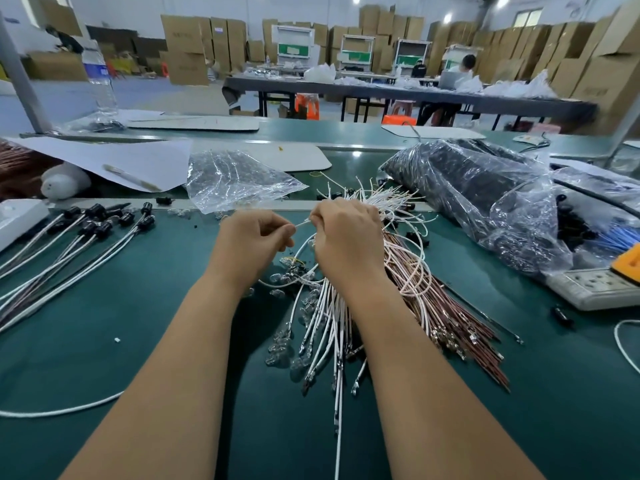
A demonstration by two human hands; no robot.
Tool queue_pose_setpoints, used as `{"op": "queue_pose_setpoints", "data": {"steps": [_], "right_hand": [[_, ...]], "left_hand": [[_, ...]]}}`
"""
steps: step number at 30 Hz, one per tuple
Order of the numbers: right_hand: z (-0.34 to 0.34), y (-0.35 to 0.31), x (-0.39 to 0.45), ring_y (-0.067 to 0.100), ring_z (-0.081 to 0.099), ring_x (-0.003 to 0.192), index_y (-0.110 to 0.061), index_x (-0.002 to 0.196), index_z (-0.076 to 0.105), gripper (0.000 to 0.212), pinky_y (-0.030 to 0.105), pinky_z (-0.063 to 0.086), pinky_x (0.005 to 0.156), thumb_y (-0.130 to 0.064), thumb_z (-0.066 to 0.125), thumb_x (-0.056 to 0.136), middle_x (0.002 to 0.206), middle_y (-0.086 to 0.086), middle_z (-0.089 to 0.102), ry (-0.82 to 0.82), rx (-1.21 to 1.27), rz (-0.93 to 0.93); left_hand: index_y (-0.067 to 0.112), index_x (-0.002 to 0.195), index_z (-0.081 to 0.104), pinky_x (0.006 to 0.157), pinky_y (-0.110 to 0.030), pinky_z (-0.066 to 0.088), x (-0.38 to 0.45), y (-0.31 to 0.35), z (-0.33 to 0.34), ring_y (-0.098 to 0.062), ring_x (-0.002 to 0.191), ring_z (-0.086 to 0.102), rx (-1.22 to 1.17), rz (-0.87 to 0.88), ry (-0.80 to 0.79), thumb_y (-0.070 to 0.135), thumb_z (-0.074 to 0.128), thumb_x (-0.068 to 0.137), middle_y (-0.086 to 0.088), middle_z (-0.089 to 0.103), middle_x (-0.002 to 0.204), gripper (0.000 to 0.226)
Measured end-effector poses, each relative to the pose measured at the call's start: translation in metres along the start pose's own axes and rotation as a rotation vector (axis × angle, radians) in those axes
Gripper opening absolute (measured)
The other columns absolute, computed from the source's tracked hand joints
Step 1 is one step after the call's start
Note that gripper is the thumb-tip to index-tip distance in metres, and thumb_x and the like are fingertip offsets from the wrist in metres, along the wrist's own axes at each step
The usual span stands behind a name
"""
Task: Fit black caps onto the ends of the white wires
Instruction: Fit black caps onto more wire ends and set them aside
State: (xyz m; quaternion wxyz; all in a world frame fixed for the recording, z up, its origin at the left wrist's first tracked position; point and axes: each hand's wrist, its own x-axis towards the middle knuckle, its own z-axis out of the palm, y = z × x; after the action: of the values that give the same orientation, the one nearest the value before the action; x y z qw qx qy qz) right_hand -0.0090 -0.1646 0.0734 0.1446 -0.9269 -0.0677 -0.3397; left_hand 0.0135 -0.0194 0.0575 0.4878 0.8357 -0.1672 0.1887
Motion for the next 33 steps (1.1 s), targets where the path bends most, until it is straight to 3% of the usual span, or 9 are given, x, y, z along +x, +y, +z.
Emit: {"op": "queue_pose_setpoints", "data": {"steps": [9,11,13,16,18,23,26,28,33], "right_hand": [[0.003,0.002,0.001,0.019,0.057,0.088,-0.015,0.101,0.064,0.017,0.033,0.044,0.081,-0.007,0.052,0.092,0.093,0.001,0.065,-0.191,0.046,-0.008],[0.005,0.008,0.0,0.017,0.058,0.078,-0.012,0.101,0.062,0.016,0.028,0.044,0.066,-0.003,0.051,0.092,0.087,0.0,0.062,-0.231,0.053,0.063],[0.004,0.016,0.001,0.014,0.053,0.066,-0.011,0.101,0.057,0.019,0.025,0.037,0.055,0.002,0.044,0.093,0.077,-0.002,0.056,-0.146,0.15,0.255],[0.0,0.027,0.004,0.01,0.047,0.062,-0.014,0.101,0.051,0.019,0.027,0.029,0.05,-0.003,0.036,0.097,0.073,-0.006,0.051,0.083,0.361,0.591],[-0.001,0.029,0.006,0.006,0.046,0.062,-0.014,0.101,0.051,0.016,0.027,0.028,0.049,-0.009,0.036,0.1,0.072,-0.01,0.049,0.171,0.461,0.701],[0.002,0.026,0.004,0.016,0.053,0.075,-0.019,0.103,0.05,0.014,0.026,0.03,0.052,-0.014,0.037,0.101,0.082,-0.007,0.054,0.164,0.546,0.719],[0.003,0.029,0.006,0.008,0.048,0.069,-0.021,0.103,0.051,0.015,0.023,0.027,0.051,-0.015,0.037,0.1,0.075,-0.015,0.047,0.148,0.544,0.733],[0.004,0.031,0.006,0.006,0.043,0.066,-0.023,0.101,0.05,0.014,0.021,0.024,0.05,-0.016,0.038,0.1,0.075,-0.015,0.045,0.124,0.526,0.724],[0.007,0.03,0.007,0.005,0.039,0.064,-0.025,0.095,0.044,0.011,0.02,0.022,0.05,-0.016,0.04,0.099,0.075,-0.014,0.044,0.072,0.468,0.638]], "left_hand": [[0.013,0.081,0.069,0.071,-0.031,0.054,0.001,-0.001,0.002,-0.01,0.067,0.064,0.152,-0.02,0.05,0.017,0.065,0.09,0.008,0.068,0.068,0.011],[0.012,0.087,0.07,0.073,-0.032,0.054,0.002,0.001,0.005,-0.016,0.072,0.065,0.105,-0.053,0.087,0.013,0.062,0.091,0.003,0.07,0.073,0.009],[0.011,0.096,0.069,0.075,-0.029,0.052,0.006,0.006,0.009,-0.017,0.078,0.065,0.108,-0.082,0.112,0.012,0.059,0.092,0.001,0.07,0.081,0.011],[0.013,0.103,0.069,0.08,-0.033,0.054,0.024,0.016,0.021,-0.018,0.084,0.064,0.207,-0.04,-0.017,0.013,0.057,0.092,0.001,0.069,0.088,0.016],[0.014,0.106,0.068,0.086,-0.036,0.053,0.044,0.019,0.033,-0.021,0.092,0.063,0.274,-0.022,-0.129,0.012,0.053,0.093,-0.002,0.07,0.099,0.02],[0.025,0.133,0.054,0.097,-0.039,0.046,0.087,0.013,0.067,-0.028,0.117,0.053,0.439,-0.051,-0.32,0.003,0.038,0.093,-0.006,0.058,0.133,0.048],[0.032,0.141,0.044,0.101,-0.043,0.043,0.102,0.009,0.089,-0.027,0.128,0.045,0.619,-0.016,-0.433,0.005,0.039,0.093,-0.002,0.047,0.144,0.055],[0.03,0.135,0.051,0.096,-0.043,0.045,0.108,0.009,0.099,-0.027,0.126,0.044,0.718,-0.008,-0.422,0.007,0.043,0.093,0.001,0.045,0.141,0.049],[0.017,0.093,0.068,0.071,-0.034,0.045,0.109,0.013,0.104,-0.029,0.095,0.059,0.713,-0.057,-0.318,0.012,0.05,0.085,-0.007,0.06,0.105,0.02]]}}
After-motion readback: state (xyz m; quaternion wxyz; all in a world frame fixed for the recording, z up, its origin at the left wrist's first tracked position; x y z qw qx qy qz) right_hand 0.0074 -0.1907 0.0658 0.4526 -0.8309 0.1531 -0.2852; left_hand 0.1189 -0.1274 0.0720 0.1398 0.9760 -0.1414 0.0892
